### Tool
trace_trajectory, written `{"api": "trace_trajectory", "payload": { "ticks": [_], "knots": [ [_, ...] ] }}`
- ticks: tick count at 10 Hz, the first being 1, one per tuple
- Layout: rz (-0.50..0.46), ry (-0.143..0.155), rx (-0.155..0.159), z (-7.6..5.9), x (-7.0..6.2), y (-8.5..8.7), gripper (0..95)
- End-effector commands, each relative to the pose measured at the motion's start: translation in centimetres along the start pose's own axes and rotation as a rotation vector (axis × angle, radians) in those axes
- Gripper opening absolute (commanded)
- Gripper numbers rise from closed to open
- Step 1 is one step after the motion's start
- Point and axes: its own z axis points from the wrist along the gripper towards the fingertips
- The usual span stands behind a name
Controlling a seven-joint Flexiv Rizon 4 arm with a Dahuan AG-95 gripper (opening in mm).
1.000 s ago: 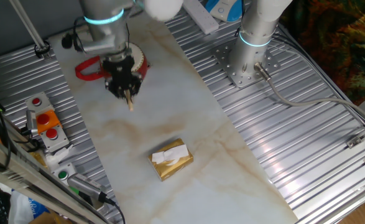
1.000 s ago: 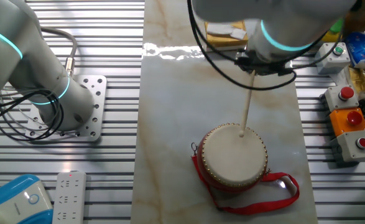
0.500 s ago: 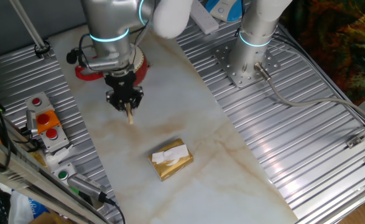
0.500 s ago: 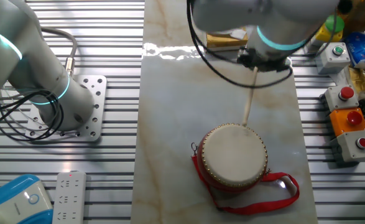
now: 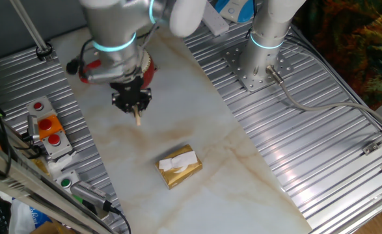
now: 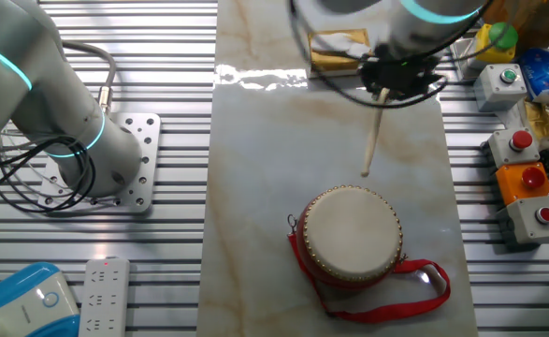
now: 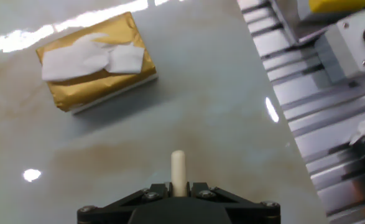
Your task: Play the drum
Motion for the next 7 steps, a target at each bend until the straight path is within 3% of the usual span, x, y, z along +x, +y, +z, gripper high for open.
{"api": "trace_trajectory", "payload": {
  "ticks": [1,3,4,5,7],
  "knots": [
    [0.285,0.023,-0.021,1.0,-1.3,0.3,0.0],
    [0.444,0.014,-0.028,1.8,-3.0,0.6,0.0],
    [0.562,-0.02,-0.056,2.4,-4.3,1.1,0.0],
    [0.618,-0.036,-0.07,2.9,-5.2,1.5,0.0],
    [0.708,-0.037,-0.07,3.8,-6.9,2.9,0.0]
  ]
}}
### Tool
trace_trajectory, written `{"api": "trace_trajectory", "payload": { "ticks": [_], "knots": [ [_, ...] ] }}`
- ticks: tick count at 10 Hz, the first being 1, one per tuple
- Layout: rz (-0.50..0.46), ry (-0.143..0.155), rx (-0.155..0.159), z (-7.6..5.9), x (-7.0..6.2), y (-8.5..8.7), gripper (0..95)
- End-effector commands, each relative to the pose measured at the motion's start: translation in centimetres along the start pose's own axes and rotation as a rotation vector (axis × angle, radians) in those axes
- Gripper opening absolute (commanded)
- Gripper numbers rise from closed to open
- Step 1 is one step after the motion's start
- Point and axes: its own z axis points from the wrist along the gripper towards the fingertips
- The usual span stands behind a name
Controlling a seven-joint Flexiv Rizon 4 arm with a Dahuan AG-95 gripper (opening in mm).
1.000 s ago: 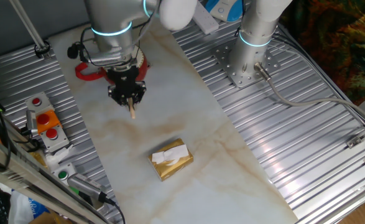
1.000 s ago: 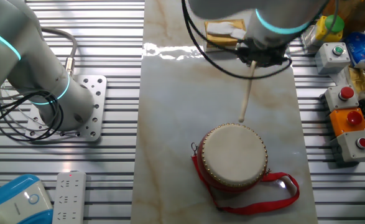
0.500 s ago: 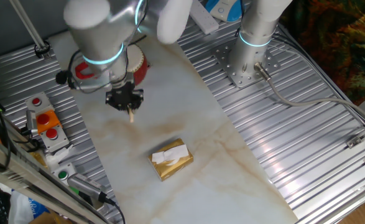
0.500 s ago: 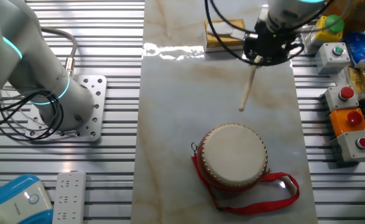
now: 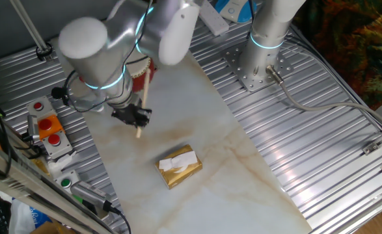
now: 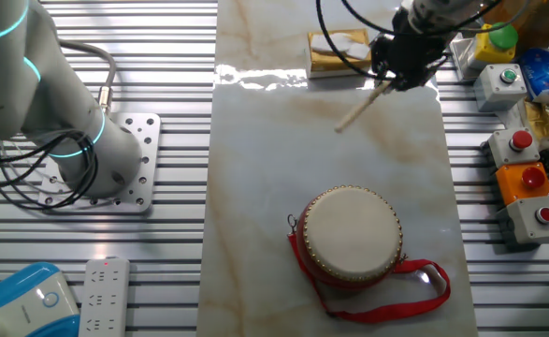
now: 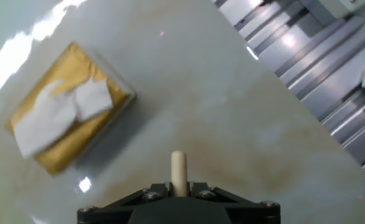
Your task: Play the drum
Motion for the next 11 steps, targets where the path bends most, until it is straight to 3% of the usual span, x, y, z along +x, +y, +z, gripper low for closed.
{"api": "trace_trajectory", "payload": {
  "ticks": [1,3,4,5,8,10,11],
  "knots": [
    [0.31,-0.1,-0.045,2.4,-2.2,4.4,0.0],
    [0.332,-0.101,-0.042,3.6,-2.4,6.6,0.0],
    [0.368,-0.107,-0.041,4.4,-2.7,8.7,0.0],
    [0.386,-0.109,-0.043,4.7,-2.9,9.3,0.0],
    [0.546,-0.127,-0.089,4.8,-2.9,9.2,0.0],
    [0.694,-0.166,-0.12,4.8,-3.0,9.2,0.0],
    [0.758,-0.196,-0.152,4.8,-3.1,9.1,0.0]
  ]
}}
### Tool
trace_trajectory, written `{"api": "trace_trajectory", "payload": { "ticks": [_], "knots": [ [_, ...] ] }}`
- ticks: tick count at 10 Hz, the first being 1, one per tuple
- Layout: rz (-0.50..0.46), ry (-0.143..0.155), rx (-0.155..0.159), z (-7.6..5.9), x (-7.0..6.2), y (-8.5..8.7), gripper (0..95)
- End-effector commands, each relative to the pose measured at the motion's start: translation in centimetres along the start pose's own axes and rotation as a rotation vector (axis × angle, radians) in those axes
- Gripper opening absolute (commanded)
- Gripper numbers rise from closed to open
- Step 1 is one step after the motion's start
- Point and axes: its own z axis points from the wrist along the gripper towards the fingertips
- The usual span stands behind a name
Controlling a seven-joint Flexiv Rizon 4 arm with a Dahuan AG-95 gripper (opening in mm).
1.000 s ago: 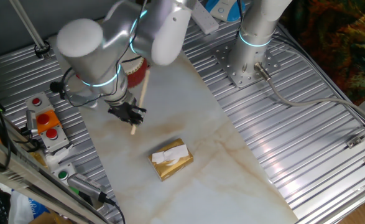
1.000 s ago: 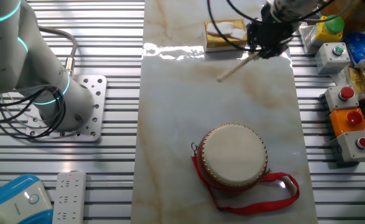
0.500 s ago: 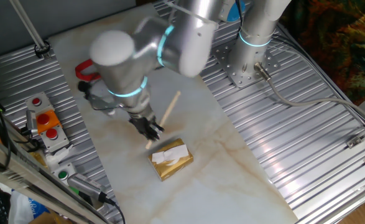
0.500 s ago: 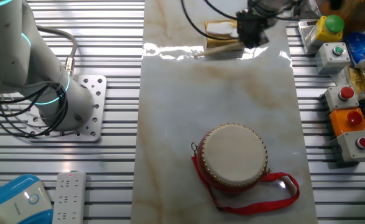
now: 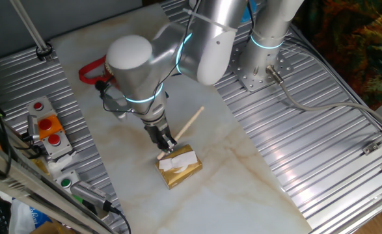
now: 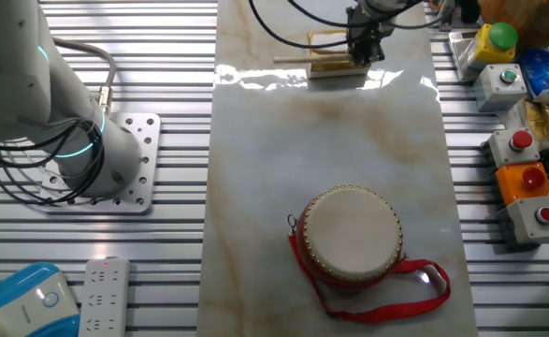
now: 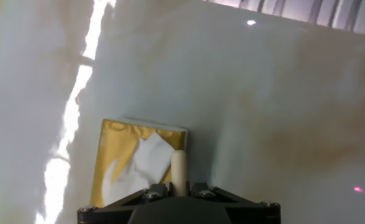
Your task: Play the drum
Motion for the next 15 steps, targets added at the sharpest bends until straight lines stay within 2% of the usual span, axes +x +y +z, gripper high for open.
{"api": "trace_trajectory", "payload": {
  "ticks": [1,2,3,4,5,7,9,11,13,14,15],
  "knots": [
    [0.218,-0.064,-0.065,0.0,0.1,0.4,0.0],
    [0.26,-0.1,-0.077,0.0,0.0,0.4,0.0],
    [0.282,-0.121,-0.092,0.0,-0.1,0.4,0.0],
    [0.28,-0.129,-0.095,0.0,-0.3,0.5,0.0],
    [0.276,-0.13,-0.095,0.0,-0.4,0.6,0.0],
    [0.276,-0.131,-0.086,-0.1,-1.9,1.4,0.0],
    [0.259,-0.149,-0.09,-0.1,-2.2,1.6,0.0],
    [0.26,-0.152,-0.09,-0.1,-2.4,1.7,0.0],
    [0.3,-0.17,-0.095,-0.1,-3.7,2.4,0.0],
    [0.328,-0.176,-0.1,-0.2,-4.9,3.2,0.0],
    [0.32,-0.179,-0.097,-0.3,-5.4,3.6,0.0]
  ]
}}
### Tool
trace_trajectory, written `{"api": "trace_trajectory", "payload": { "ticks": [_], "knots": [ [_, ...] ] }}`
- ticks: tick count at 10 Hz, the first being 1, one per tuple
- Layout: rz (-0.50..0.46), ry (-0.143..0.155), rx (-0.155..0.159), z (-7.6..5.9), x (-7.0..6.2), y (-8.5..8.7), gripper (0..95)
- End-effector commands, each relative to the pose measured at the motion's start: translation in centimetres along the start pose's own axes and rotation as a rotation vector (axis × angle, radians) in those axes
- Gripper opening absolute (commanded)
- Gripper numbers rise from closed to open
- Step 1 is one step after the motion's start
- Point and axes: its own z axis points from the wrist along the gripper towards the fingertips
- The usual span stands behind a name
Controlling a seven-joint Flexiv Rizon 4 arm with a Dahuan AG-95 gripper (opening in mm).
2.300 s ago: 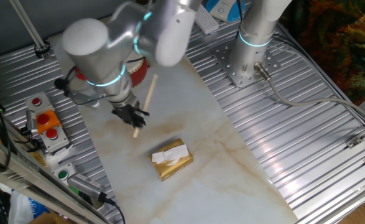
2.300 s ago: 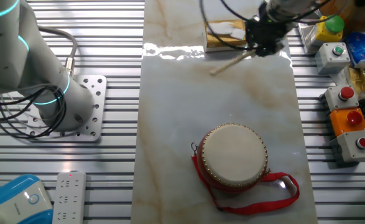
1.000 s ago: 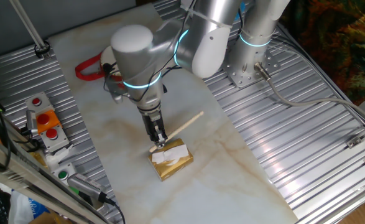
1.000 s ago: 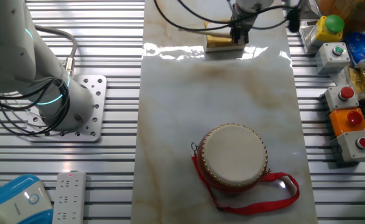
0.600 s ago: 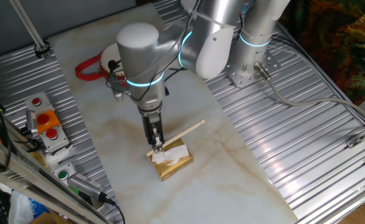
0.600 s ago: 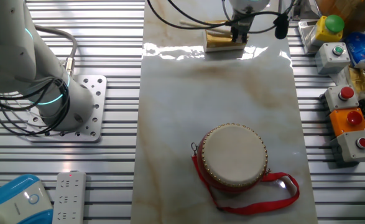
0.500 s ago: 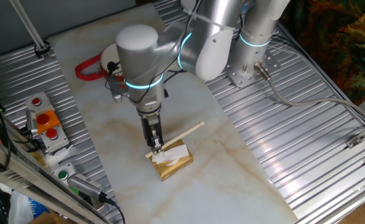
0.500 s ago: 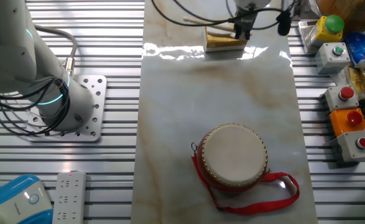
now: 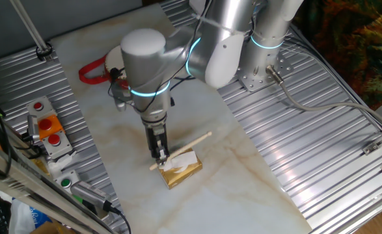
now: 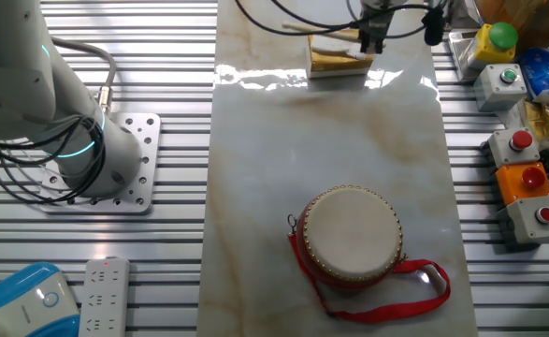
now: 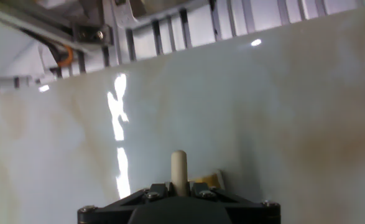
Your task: Play the drum
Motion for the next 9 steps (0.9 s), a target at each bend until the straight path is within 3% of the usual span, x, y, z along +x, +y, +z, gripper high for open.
{"api": "trace_trajectory", "payload": {
  "ticks": [1,7,9],
  "knots": [
    [0.022,-0.016,0.002,-0.14,-0.36,0.56,0.0],
    [0.04,-0.027,-0.034,0.42,-0.31,0.49,0.0],
    [0.032,-0.022,-0.066,0.42,-0.31,0.49,38.0]
  ]
}}
